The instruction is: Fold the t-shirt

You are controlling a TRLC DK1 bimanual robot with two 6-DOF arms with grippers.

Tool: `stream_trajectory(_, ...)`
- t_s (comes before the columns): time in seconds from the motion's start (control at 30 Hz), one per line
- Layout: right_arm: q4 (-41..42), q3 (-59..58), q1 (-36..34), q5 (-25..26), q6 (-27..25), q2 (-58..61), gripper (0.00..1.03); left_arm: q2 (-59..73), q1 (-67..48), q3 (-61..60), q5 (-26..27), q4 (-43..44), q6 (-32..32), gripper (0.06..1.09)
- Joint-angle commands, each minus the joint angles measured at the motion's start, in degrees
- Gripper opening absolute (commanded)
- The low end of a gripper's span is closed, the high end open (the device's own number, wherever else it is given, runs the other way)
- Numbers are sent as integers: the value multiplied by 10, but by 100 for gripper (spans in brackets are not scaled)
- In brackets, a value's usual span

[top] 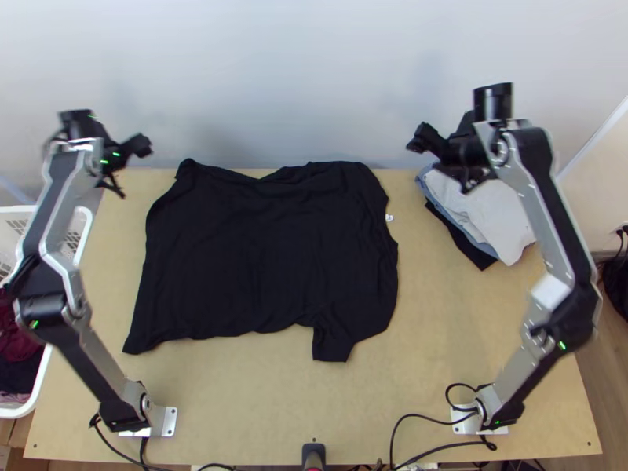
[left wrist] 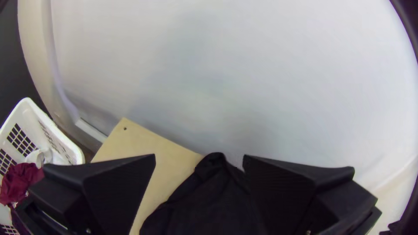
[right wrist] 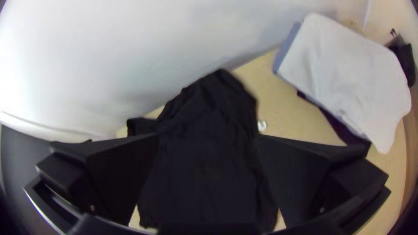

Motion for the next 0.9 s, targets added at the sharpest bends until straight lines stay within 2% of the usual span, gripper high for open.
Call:
stream_trajectory(0.0, -78, -74, -10, -39, -26, -24, 99, -91, 18, -36, 41, -35, 22, 103)
stream_trajectory(0.1, -104, -178, -10, -48, -84, -64, 99, -138, 41, -53, 97, -91, 49, 103)
stream_trajectory(0.17, -106, -249, -10, -53, -114, -87, 92, -162, 59, -61, 136, -132, 61, 103)
stream_trajectory(0.3, -87, -358, -3, -56, -141, -121, 87, -222, 89, -122, 172, -150, 70, 100)
stream_trajectory(0.4, -66, -416, 1, -58, -148, -136, 86, -266, 97, -166, 175, -150, 80, 100)
stream_trajectory(0.47, -27, -459, 4, -58, -150, -155, 69, -287, 101, -185, 177, -150, 80, 100)
stream_trajectory(0.53, 4, -495, 8, -58, -150, -168, 62, -304, 104, -201, 178, -150, 80, 100)
stream_trajectory(0.87, 75, -568, 44, -58, -152, -144, 61, -366, 120, -257, 188, -161, 90, 100)
